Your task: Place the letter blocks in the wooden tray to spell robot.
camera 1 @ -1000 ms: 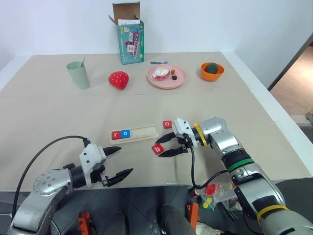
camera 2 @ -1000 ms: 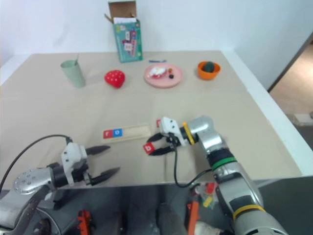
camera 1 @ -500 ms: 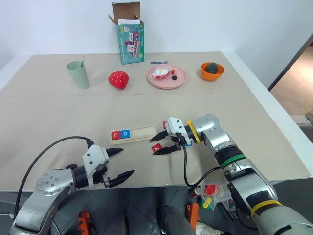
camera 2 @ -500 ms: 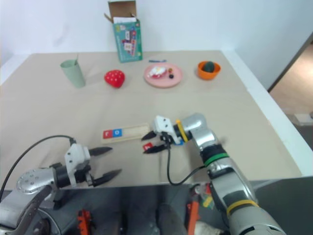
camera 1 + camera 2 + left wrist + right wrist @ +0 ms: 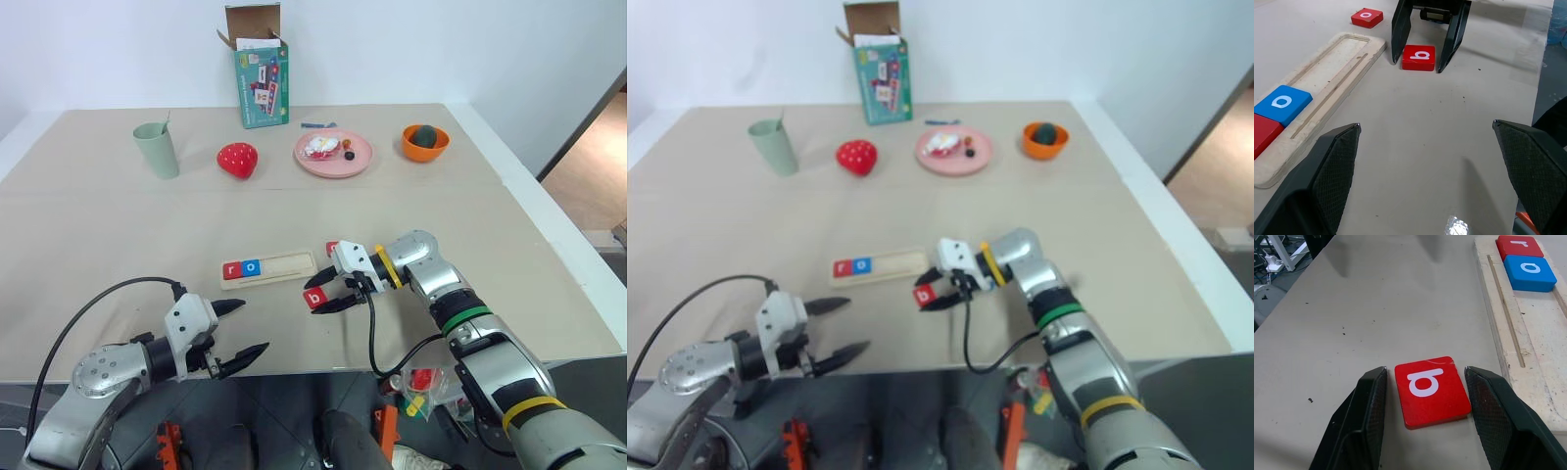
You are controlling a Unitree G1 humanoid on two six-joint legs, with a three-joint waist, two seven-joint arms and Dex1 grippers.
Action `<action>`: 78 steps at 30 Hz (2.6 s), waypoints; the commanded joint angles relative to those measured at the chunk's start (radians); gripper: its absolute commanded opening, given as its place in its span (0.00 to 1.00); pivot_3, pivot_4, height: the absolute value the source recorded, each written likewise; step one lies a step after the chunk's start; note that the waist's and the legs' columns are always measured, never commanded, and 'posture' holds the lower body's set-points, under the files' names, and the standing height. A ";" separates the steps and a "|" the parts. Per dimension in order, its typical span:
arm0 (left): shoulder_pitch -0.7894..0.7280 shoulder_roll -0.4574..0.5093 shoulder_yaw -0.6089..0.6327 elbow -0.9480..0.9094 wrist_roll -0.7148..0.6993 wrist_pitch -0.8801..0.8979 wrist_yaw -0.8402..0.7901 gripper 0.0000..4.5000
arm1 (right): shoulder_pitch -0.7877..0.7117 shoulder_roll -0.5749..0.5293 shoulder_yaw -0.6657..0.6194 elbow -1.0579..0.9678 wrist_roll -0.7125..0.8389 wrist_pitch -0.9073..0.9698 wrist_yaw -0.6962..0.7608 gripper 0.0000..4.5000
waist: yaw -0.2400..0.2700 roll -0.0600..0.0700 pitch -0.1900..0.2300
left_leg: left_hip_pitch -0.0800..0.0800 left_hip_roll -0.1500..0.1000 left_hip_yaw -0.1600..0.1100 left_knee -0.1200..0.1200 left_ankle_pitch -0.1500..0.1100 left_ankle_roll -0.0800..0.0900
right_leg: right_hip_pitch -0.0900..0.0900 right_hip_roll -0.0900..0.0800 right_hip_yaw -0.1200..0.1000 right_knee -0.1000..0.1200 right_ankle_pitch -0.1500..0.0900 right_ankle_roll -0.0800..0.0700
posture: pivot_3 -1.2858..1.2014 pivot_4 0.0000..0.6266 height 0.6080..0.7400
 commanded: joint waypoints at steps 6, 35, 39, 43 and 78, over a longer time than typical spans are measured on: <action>-0.020 0.009 -0.007 0.009 0.002 -0.027 -0.011 1.00 | 0.073 -0.031 -0.024 -0.145 0.012 0.043 -0.055 0.10 | 0.000 0.000 0.000 | 0.000 0.000 0.000 0.000 0.000 0.000 | 0.000 0.000 0.000 0.000 0.000 0.000 | 0.52 0.24 1.00; -0.009 0.013 -0.027 0.047 0.026 -0.061 -0.026 1.00 | -0.074 -0.016 0.000 0.063 -0.050 -0.079 -0.051 1.00 | -0.002 0.000 0.000 | 0.000 0.000 0.001 -0.001 0.000 0.000 | -0.001 0.001 0.001 0.000 0.000 -0.001 | 0.52 0.24 1.00; -0.001 0.012 -0.026 0.047 0.030 -0.066 -0.025 1.00 | -0.088 -0.009 0.003 0.105 -0.058 -0.115 -0.024 0.94 | -0.001 0.000 0.000 | 0.000 0.000 0.000 -0.001 0.000 0.000 | -0.001 0.001 0.000 0.000 0.000 -0.001 | 0.52 0.24 1.00; 0.009 0.013 -0.023 0.045 0.031 -0.070 -0.022 1.00 | -0.083 -0.005 0.001 0.103 -0.054 -0.132 -0.002 0.94 | -0.001 0.000 0.000 | 0.000 0.000 0.001 -0.002 0.000 0.000 | -0.001 0.000 0.001 0.000 0.000 -0.001 | 0.52 0.24 1.00; 0.010 0.016 -0.038 0.055 0.049 -0.084 -0.029 1.00 | -0.005 -0.020 0.027 0.018 -0.062 -0.100 0.043 0.94 | -0.001 0.000 0.000 | 0.003 0.000 0.000 -0.002 0.000 0.000 | 0.001 0.001 0.000 0.000 -0.001 -0.001 | 0.52 0.24 1.00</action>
